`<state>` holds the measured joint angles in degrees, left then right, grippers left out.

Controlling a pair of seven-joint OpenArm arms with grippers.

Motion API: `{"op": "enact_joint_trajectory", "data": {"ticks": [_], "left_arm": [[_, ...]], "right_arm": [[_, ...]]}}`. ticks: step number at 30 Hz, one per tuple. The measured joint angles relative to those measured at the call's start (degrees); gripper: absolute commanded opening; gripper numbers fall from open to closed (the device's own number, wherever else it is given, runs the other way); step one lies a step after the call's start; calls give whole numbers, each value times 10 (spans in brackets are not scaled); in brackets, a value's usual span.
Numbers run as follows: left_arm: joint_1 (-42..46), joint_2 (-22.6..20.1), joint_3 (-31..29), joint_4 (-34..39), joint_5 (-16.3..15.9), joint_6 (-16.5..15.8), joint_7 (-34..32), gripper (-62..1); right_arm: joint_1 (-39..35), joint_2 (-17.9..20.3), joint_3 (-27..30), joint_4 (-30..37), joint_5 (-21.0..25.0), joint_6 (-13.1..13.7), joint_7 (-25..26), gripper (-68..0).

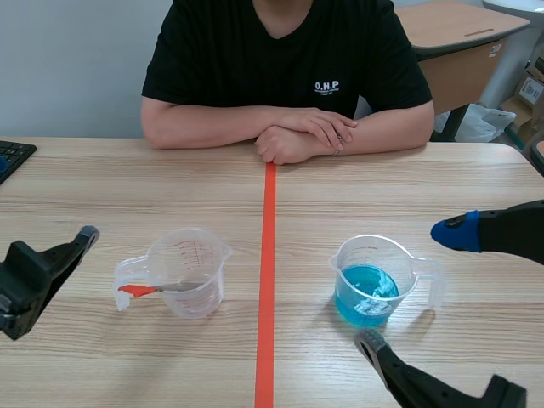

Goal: Do the redox reaction experiment.
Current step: 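Return to the home posture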

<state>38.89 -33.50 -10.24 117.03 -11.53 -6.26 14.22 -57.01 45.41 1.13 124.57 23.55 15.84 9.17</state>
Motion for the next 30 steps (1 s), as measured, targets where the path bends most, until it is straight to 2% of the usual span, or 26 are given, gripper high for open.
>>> {"op": "enact_joint_trajectory", "data": {"ticks": [4,9,14,24,30], "left_arm": [[-20,19,27,2,0,-13,1,14],[-48,22,87,2,1,-13,1,14],[-64,22,122,2,1,-9,-10,14],[-63,22,143,2,9,-7,-68,14],[-25,22,143,2,5,-15,-102,14]], "right_arm": [[0,0,0,0,-13,0,0,4],[0,0,0,0,-16,0,0,4],[0,0,0,0,-16,0,0,4],[0,0,0,0,-16,0,0,4],[0,0,0,0,-16,0,0,4]]}}
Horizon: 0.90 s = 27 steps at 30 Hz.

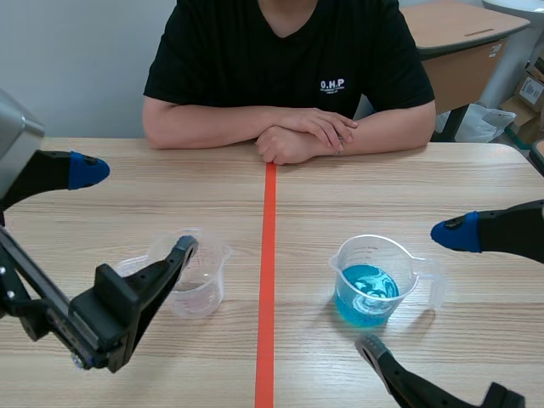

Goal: Do the redox reaction experiment.
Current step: 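Return to the home posture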

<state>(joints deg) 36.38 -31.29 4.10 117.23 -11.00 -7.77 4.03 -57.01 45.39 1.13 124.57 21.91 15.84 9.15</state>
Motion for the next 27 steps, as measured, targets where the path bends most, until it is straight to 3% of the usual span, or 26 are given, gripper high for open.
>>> {"op": "enact_joint_trajectory", "data": {"ticks": [6,27], "left_arm": [[9,0,-28,0,-44,-13,-13,14],[9,-3,-40,0,-45,-12,-12,14]], "right_arm": [[0,0,0,0,0,0,0,4],[0,0,0,0,0,0,0,4]]}}
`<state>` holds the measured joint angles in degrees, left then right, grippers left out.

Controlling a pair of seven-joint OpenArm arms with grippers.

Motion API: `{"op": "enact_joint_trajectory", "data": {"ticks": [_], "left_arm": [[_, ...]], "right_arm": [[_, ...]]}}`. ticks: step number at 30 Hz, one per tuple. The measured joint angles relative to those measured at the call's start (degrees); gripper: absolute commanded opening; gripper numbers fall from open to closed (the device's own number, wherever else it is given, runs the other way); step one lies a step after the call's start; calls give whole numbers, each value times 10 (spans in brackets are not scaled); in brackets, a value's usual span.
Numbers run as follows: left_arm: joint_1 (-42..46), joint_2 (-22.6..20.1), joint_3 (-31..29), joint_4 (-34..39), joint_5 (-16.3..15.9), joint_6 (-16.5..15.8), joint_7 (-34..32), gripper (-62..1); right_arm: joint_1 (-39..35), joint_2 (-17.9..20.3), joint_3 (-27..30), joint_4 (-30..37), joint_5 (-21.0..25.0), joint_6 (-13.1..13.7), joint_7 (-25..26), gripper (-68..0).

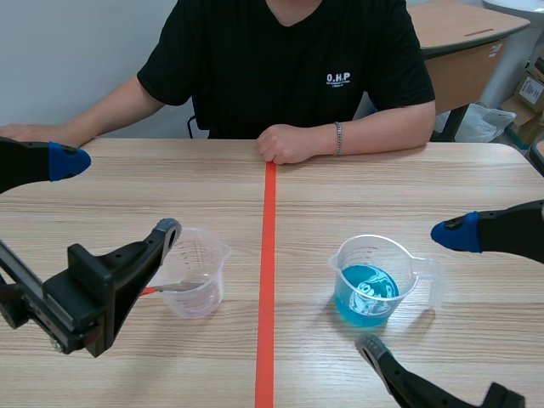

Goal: Do the redox reaction experiment.
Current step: 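Return to the home posture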

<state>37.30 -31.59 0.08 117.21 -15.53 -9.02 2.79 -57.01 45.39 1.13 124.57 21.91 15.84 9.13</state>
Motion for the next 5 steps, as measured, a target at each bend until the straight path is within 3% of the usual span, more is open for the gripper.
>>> {"op": "enact_joint_trajectory", "data": {"ticks": [5], "left_arm": [[0,0,0,0,0,0,2,14]], "right_arm": [[0,0,0,0,0,0,0,4]]}}
